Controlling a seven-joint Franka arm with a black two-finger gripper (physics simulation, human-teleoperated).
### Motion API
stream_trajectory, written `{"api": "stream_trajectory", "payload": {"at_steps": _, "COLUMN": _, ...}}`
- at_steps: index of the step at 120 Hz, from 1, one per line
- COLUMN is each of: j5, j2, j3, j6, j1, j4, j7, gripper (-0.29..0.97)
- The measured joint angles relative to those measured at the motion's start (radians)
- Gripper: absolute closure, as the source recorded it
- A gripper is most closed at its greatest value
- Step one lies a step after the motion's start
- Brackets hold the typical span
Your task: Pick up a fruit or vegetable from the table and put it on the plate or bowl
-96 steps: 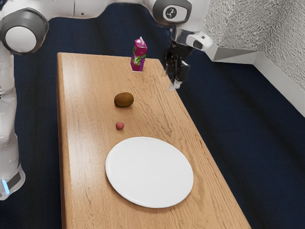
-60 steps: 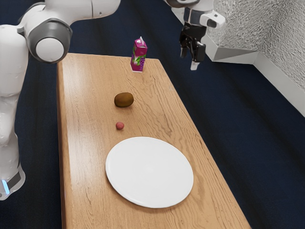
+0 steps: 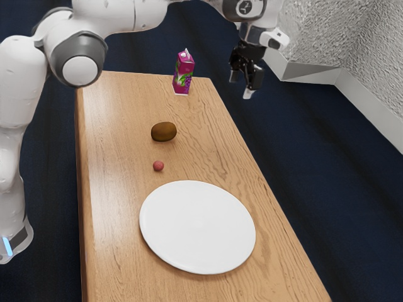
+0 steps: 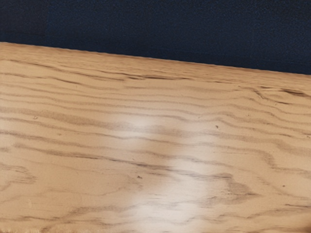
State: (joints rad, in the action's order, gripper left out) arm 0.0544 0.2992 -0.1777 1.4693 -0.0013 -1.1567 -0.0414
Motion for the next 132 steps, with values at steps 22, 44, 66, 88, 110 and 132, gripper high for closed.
{"api": "stream_trajectory", "payload": {"at_steps": 22, "j5": -0.002, "j2": 0.015, "j3": -0.012, "j6": 0.002, "j1": 0.000, "j4": -0.035, "j7": -0.011, "gripper": 0.00}}
{"api": "stream_trajectory", "payload": {"at_steps": 44, "j5": -0.005, "j2": -0.010, "j3": -0.033, "j6": 0.089, "j1": -0.001, "j4": -0.262, "j7": -0.020, "gripper": 0.00}}
{"api": "stream_trajectory", "payload": {"at_steps": 66, "j5": -0.009, "j2": -0.173, "j3": -0.034, "j6": 0.247, "j1": -0.003, "j4": -0.536, "j7": -0.029, "gripper": 0.00}}
{"api": "stream_trajectory", "payload": {"at_steps": 88, "j5": -0.024, "j2": -0.281, "j3": -0.033, "j6": 0.371, "j1": -0.017, "j4": -0.700, "j7": -0.036, "gripper": 0.00}}
{"api": "stream_trajectory", "payload": {"at_steps": 110, "j5": -0.056, "j2": -0.374, "j3": -0.032, "j6": 0.429, "j1": -0.021, "j4": -0.788, "j7": -0.043, "gripper": 0.00}}
{"api": "stream_trajectory", "payload": {"at_steps": 132, "j5": -0.068, "j2": -0.427, "j3": -0.034, "j6": 0.475, "j1": -0.006, "j4": -0.894, "j7": -0.051, "gripper": 0.00}}
